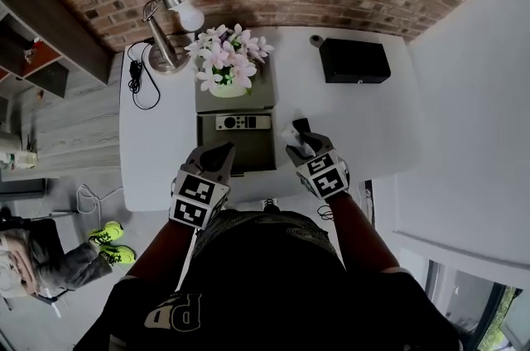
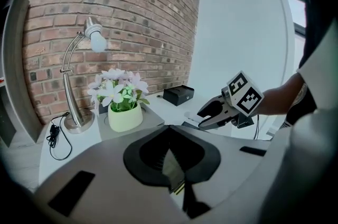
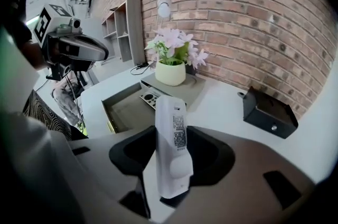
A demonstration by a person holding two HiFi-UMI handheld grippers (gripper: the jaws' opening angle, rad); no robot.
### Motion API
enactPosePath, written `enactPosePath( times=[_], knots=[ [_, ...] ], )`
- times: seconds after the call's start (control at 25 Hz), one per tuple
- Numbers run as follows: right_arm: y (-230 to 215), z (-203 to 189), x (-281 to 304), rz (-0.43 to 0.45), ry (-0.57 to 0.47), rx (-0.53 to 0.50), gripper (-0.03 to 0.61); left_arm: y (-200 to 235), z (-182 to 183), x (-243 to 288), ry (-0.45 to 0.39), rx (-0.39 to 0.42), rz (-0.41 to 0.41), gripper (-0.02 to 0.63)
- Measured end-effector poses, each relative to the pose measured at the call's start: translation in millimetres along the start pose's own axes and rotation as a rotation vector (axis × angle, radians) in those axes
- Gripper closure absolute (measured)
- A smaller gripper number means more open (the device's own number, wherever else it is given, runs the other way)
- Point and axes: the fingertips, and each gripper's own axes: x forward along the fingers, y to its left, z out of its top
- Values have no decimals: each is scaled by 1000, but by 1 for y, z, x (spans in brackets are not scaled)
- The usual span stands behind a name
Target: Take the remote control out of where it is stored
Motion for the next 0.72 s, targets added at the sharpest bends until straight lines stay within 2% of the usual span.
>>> enactPosePath(
  times=[0.16,0.44,0.72],
  knots=[
    [-42,-30,-4,-83,20,103,390,-12,4,12,1,14,-18,606],
    [-111,-88,-2,-219,101,403,390,-22,-1,16,18,8,-16,606],
    [-140,-123,12,-310,229,455,390,-20,-3,9,20,-13,14,606]
  ],
)
